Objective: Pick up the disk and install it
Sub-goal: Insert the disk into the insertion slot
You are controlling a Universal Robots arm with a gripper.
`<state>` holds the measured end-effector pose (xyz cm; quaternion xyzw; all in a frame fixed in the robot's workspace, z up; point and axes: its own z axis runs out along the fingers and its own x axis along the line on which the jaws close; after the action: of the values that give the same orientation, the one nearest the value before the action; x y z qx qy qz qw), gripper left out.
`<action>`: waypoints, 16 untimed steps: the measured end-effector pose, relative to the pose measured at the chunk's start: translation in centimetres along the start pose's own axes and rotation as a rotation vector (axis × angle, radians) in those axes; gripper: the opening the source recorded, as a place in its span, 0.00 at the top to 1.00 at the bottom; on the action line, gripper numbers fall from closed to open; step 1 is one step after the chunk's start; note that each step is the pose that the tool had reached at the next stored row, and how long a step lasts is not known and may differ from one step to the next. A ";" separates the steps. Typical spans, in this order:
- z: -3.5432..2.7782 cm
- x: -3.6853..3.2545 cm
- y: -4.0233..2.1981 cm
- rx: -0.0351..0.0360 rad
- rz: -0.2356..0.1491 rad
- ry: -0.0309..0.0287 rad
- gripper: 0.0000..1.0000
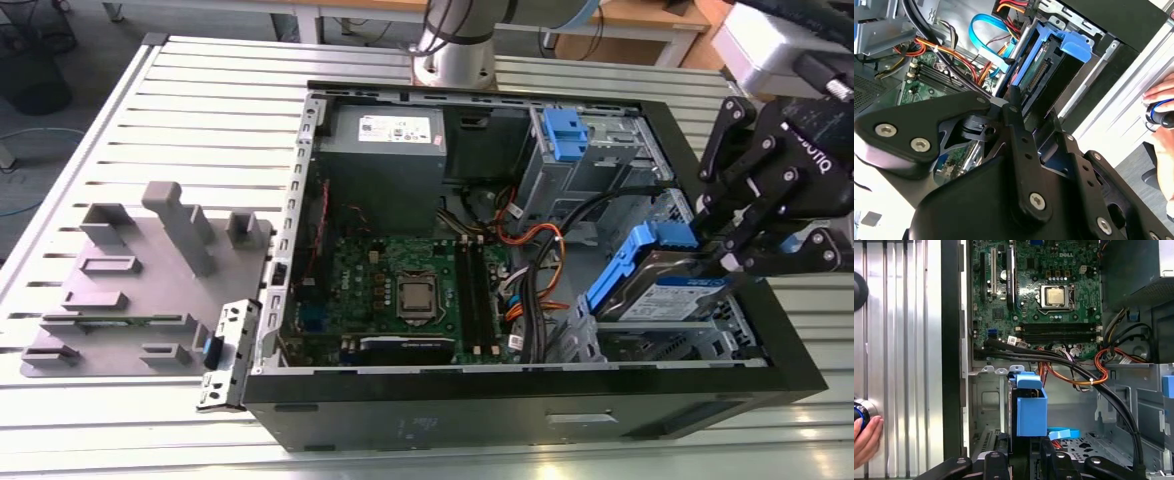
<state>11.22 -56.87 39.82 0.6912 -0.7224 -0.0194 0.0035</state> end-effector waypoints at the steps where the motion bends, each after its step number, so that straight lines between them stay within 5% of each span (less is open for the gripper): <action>1: 0.18 0.01 -0.01 0.0000 0.000 -0.0001 0.65; 16: 2.49 0.12 -0.08 0.0000 0.000 -0.0002 0.65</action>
<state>11.22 -56.93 37.32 0.6912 -0.7224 -0.0195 0.0035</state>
